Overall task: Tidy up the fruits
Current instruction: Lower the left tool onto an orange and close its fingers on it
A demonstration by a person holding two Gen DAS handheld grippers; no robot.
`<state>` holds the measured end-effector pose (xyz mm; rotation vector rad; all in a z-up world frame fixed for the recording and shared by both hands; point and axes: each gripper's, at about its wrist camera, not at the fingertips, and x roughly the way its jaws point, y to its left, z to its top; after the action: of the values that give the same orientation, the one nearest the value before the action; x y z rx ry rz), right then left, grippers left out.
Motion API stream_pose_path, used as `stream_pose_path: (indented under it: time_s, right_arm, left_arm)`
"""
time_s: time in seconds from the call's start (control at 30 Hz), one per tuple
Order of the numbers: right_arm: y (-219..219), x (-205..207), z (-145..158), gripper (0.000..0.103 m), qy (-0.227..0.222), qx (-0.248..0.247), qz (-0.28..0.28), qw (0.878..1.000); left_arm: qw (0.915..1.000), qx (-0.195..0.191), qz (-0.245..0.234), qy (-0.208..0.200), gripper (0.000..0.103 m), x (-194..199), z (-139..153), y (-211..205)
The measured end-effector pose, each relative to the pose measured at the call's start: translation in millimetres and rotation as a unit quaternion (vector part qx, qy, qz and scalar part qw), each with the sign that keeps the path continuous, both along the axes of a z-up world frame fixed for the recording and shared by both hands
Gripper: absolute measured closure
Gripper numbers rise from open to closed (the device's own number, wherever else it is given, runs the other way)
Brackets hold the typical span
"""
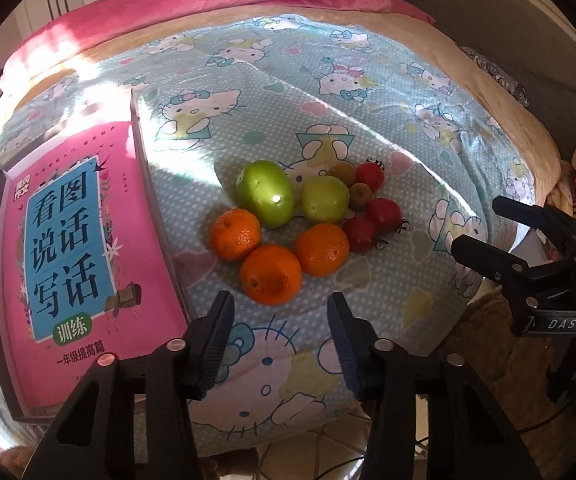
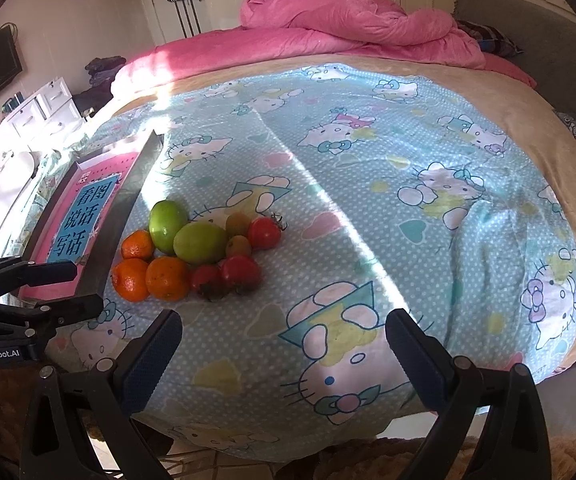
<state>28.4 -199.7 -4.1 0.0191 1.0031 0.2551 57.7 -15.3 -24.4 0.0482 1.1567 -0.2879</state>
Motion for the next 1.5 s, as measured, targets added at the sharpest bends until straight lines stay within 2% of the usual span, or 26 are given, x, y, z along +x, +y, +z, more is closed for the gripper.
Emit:
stream_pose_path:
  time_s: [0.27,0.63,0.8,0.9,1.03,1.13,1.23,1.5]
  right_arm:
    - [12.1,26.2,-1.9,0.000,0.004,-0.033,0.036,0.999]
    - [19.7,29.9,-19.2,0.001,0.025,-0.020,0.042,0.999]
    - [17.1,36.5,-25.8,0.013,0.035,-0.018,0.031,0.999]
    - [18.4,41.6,-30.3,0.025,0.046,-0.007,0.034,0.998]
    - [23.9,47.4,-37.6,0.041,0.060,0.000,0.043,0.997]
    - [26.8,50.3,-41.3,0.043,0.066,0.003,0.047,0.997]
    - [30.1,53.0,-42.9,0.045,0.070,0.008,0.052,0.996]
    - [30.3,60.9,-47.4,0.057,0.079,0.029,0.053,0.995]
  left_arm:
    - [0.9995,0.007,-0.008,0.029,0.058,11.3,-15.6,-2.4]
    - [0.9990,0.022,-0.010,0.038,0.058,26.7,-29.6,-11.0]
    - [0.9988,0.028,-0.011,0.038,0.058,33.1,-33.5,-12.7]
    - [0.9983,0.044,-0.020,0.034,0.058,34.5,-36.2,-17.5]
    - [0.9982,0.036,-0.019,0.044,0.059,38.9,-40.5,-17.0]
    - [0.9977,0.032,-0.017,0.057,0.059,40.2,-48.0,-15.5]
    - [0.9976,0.042,-0.020,0.051,0.059,39.8,-49.6,-19.5]
    - [0.9982,0.038,-0.018,0.043,0.060,40.1,-51.4,-20.0]
